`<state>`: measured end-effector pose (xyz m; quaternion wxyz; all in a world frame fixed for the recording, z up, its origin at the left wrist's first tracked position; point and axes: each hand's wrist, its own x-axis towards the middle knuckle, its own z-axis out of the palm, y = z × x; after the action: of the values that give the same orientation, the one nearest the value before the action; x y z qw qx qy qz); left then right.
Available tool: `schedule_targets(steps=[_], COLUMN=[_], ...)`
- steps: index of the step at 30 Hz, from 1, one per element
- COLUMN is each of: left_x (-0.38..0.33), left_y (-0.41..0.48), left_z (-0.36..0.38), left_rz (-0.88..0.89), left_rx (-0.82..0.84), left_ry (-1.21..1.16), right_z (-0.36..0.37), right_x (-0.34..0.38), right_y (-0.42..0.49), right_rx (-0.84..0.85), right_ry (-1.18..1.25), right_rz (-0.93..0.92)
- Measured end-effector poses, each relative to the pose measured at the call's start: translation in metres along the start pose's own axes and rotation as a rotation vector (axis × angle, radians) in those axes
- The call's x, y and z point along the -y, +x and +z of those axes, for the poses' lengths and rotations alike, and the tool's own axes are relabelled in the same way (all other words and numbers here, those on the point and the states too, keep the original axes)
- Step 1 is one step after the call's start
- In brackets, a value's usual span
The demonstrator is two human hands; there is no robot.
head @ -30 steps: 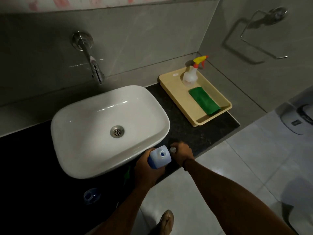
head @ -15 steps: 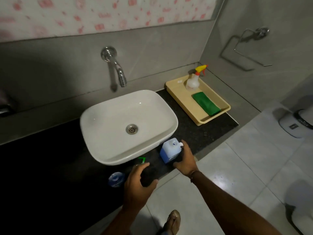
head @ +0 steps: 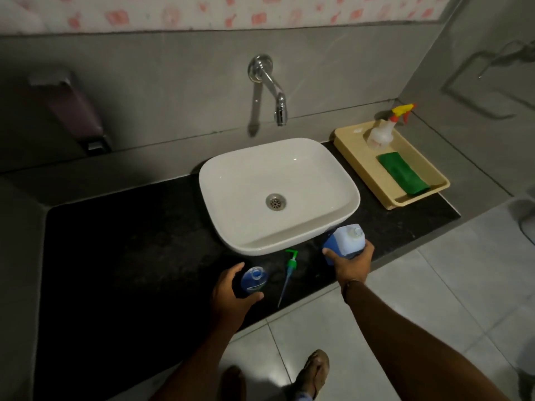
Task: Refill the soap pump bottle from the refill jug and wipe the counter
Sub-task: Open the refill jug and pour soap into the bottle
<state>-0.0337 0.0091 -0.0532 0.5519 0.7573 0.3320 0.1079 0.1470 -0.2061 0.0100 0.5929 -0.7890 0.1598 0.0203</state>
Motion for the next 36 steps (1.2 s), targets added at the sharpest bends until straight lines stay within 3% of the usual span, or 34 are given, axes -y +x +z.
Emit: schedule_targets(steps=[5,10,24,36], left_x=[0.005,-0.018,-0.214,-0.268], left_y=[0.009,-0.002,-0.008,-0.025], left_z=[0.005,-0.005,-0.12,-0.196], left_rz=[0.032,0.144,0.415,0.537], left_rx=[0.098,0.041,-0.156,-0.33], left_ry=[-0.081,-0.137,-0.132,-0.1], right_z=[0.004,-0.014,0.007,0.04], right_x=[-0.004,0.016,0.263,0.36], right_y=[0.009,-0.007,-0.088,-0.158], right_rx=[-0.062,0.027,0.334,0.291], right_ry=[-0.083,-0.115,-0.278,-0.561], right_rz=[-0.064,-0.216,-0.888,-1.361])
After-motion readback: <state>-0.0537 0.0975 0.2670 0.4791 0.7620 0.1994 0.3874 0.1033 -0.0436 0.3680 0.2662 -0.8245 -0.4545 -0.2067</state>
